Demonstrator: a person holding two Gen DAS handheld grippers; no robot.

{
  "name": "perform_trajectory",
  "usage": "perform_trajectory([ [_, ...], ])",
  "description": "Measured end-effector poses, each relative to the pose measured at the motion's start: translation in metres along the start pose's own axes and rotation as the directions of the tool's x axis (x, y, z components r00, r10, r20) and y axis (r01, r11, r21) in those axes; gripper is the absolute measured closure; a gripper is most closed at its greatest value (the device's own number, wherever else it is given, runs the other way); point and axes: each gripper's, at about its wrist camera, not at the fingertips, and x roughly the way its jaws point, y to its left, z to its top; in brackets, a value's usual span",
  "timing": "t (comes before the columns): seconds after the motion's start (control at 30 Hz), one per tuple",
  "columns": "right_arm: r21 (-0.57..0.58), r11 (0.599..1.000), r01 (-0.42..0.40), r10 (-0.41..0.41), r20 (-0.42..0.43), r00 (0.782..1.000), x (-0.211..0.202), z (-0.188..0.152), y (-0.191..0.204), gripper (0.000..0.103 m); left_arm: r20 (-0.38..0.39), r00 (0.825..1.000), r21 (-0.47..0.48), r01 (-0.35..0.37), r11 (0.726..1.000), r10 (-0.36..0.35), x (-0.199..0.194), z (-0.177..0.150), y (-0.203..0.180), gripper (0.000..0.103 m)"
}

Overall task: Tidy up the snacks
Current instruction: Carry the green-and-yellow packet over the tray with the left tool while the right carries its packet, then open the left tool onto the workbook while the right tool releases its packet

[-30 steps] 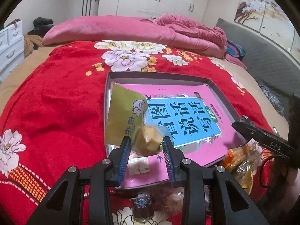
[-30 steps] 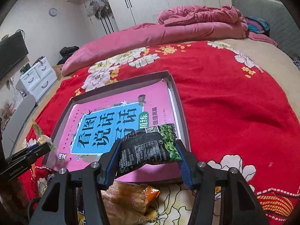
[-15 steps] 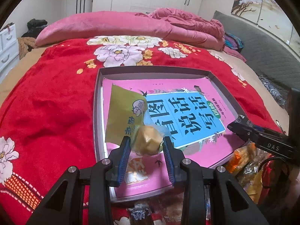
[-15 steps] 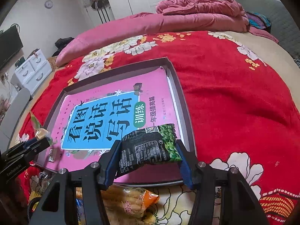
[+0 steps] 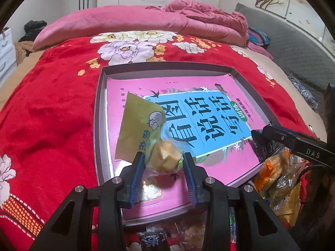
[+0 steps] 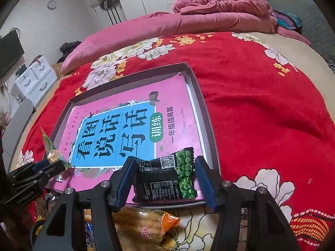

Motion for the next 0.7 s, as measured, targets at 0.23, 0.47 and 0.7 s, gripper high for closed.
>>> perform_trajectory([
  [0.23, 0.0, 1.0, -0.006, 0.006, 0.032, 0.999, -0.011, 0.001, -0.001, 0.045, -0.002, 1.0, -0.003, 0.007, 1.0, -0.007, -0.001, 0.0, -0.001, 0.062],
  [0.47, -0.003, 1.0, -0.004, 0.004, 0.05, 0.999, -0.018, 0.001, 0.0, 0.044, -0.006, 1.0, -0.013, 0.014, 1.0, -0.014, -0.002, 0.0, 0.0, 0.057],
  [0.7, 0.006, 1.0, -0.005, 0.004, 0.068, 0.998, -0.024, 0.0, -0.001, 0.04, 0.008, 1.0, -0.024, 0.028, 0.999, -0.027, -0.006, 0.002, 0.003, 0.053],
])
